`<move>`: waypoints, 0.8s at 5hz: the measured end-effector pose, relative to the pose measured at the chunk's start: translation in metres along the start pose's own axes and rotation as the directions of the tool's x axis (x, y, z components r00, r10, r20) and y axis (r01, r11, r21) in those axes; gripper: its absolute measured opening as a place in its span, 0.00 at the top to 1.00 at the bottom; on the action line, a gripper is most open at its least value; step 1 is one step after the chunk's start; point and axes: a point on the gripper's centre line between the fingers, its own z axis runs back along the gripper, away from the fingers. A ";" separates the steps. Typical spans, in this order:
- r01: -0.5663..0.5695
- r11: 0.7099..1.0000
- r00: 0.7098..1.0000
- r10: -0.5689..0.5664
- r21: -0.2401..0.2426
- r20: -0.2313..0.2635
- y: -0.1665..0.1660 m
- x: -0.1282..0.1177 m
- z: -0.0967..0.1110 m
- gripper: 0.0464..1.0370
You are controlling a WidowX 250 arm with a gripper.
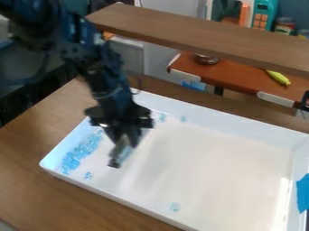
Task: Sweep into pile
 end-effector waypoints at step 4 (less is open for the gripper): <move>0.125 0.991 0.992 -0.125 -0.055 0.008 -0.099 -0.027 -0.061 0.69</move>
